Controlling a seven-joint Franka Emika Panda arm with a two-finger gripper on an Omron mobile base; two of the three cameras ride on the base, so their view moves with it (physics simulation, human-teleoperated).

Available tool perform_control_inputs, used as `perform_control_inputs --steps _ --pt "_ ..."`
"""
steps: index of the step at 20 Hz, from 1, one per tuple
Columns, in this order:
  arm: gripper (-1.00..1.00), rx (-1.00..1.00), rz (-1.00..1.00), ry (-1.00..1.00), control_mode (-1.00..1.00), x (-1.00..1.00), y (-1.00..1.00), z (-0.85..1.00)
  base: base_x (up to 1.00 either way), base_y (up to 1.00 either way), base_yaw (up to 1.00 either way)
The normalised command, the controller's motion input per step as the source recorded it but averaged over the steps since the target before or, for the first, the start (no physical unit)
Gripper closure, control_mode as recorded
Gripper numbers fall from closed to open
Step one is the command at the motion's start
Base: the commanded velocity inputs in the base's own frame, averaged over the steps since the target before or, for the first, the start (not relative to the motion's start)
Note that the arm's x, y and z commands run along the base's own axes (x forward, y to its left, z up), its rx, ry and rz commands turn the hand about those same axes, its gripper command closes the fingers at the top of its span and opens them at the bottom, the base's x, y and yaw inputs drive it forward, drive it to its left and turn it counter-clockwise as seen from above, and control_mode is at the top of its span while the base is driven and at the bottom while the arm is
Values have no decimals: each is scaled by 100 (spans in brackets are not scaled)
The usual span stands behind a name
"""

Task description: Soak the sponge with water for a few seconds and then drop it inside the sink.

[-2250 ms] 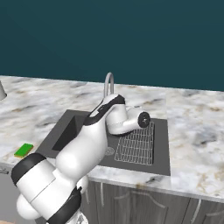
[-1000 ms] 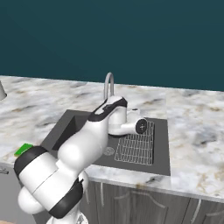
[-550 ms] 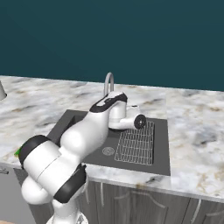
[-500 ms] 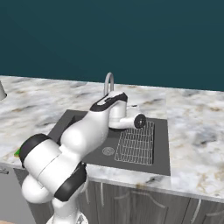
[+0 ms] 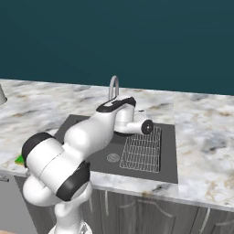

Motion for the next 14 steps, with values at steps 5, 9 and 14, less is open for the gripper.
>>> perform_control_inputs --steps 5,9,14 --pt "-100 0 0 0 -100 4 0 -20 0 0 0" --pt "-100 0 0 0 -100 0 0 -16 0 0 0" --pt "-100 0 0 0 -100 0 0 -12 0 0 0"
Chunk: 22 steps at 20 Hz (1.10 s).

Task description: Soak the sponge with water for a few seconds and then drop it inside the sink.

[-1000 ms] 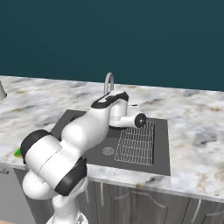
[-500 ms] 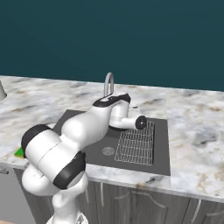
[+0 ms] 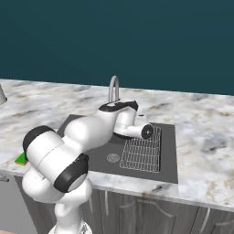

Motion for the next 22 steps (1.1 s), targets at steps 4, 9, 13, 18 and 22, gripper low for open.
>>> perform_control_inputs --steps 4,9,13,18,22 --pt "-100 0 0 0 -100 1 0 -7 0 0 0" --pt "-100 0 0 0 -100 1 0 -5 0 0 0" --pt "-100 0 0 0 -100 16 0 -9 0 0 0" --pt "-100 0 0 0 -100 32 0 -14 0 0 0" --pt "-100 0 0 0 -100 31 0 -7 0 0 0"
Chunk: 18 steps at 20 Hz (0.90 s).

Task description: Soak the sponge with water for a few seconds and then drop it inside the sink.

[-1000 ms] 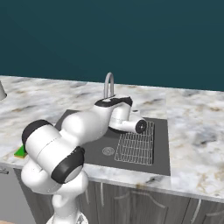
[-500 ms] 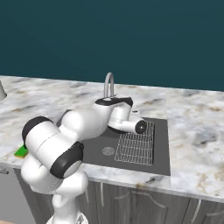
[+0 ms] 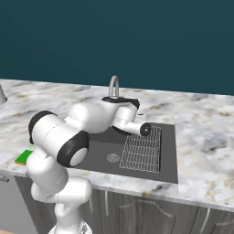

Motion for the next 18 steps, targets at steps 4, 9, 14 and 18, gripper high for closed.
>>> perform_control_inputs --steps 4,9,14,18 --pt "-100 0 0 0 -100 26 0 -10 0 0 0" --pt "-100 0 0 0 -100 29 0 -10 0 0 0" --pt "-100 0 0 0 -100 33 0 -1 0 0 0" --pt "-100 0 0 0 -100 26 0 0 0 0 0"
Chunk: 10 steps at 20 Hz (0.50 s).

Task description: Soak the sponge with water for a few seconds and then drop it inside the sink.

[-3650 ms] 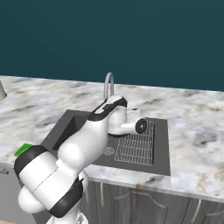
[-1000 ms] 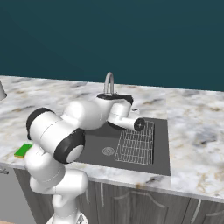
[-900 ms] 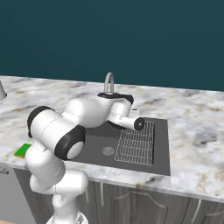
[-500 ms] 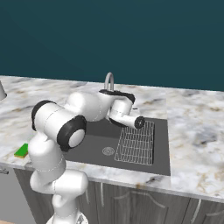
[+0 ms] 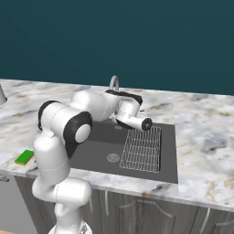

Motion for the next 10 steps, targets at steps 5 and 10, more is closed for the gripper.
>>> perform_control_inputs --steps 5,10 --pt "-100 0 0 0 -100 12 0 0 0 0 0" --pt "-100 0 0 0 -100 8 0 0 0 0 0"
